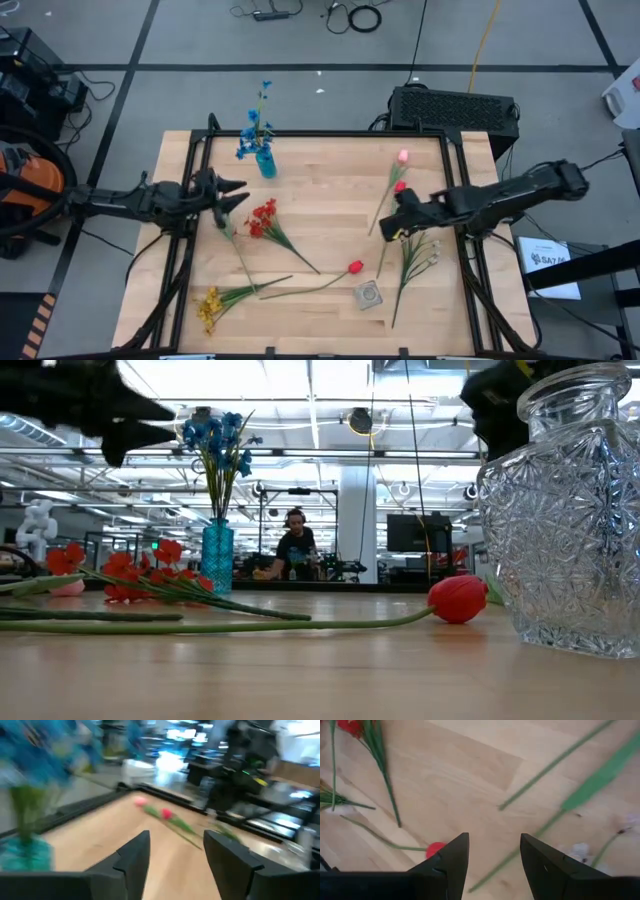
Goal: Sort flowers into vase by color
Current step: Put the left pink flower into the transparent vase
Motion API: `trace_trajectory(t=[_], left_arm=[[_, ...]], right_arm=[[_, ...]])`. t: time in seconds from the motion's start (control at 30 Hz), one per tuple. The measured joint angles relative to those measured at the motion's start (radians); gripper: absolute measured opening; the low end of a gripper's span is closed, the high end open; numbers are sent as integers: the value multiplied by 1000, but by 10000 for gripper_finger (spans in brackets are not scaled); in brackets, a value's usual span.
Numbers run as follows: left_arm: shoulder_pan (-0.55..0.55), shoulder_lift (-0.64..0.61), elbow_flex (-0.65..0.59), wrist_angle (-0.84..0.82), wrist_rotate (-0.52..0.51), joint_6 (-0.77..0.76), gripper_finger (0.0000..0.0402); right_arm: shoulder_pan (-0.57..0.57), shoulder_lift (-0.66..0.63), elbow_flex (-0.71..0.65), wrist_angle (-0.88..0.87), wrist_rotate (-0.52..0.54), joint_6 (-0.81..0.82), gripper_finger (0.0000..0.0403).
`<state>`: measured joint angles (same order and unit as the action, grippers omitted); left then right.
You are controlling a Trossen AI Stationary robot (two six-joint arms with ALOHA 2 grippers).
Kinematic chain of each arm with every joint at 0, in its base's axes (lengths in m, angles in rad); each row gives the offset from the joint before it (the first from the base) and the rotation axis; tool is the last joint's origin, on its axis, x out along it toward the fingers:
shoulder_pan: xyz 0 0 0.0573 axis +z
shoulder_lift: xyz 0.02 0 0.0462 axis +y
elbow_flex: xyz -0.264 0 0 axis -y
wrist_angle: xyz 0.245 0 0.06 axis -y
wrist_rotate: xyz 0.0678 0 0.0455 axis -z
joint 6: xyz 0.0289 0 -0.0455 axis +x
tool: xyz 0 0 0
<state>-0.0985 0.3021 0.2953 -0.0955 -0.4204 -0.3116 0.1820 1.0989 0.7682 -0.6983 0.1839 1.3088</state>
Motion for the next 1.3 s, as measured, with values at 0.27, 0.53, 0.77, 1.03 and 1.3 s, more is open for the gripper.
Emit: trace_trajectory(t=[0.27,0.53,0.77,1.03,1.3], left_arm=[[-51,539,335,-283,-188,-302,191],[-59,915,659,-896,-91,-908,191],[-162,974,694,-1059,94,-1290,191],[-326,976,690,-1195,307,-1739,191],[-382,976,553,-1032,338,-1962,191]], right_arm=[[-78,-237,-104,-35,-4,-201,169],[-228,-395,-104,-111,-5,-446,169],[-330,-425,-104,-114,-68,-548,169],[-377,-411,-104,-114,-85,-620,169],[-405,-399,-104,-96,-85,-657,169]])
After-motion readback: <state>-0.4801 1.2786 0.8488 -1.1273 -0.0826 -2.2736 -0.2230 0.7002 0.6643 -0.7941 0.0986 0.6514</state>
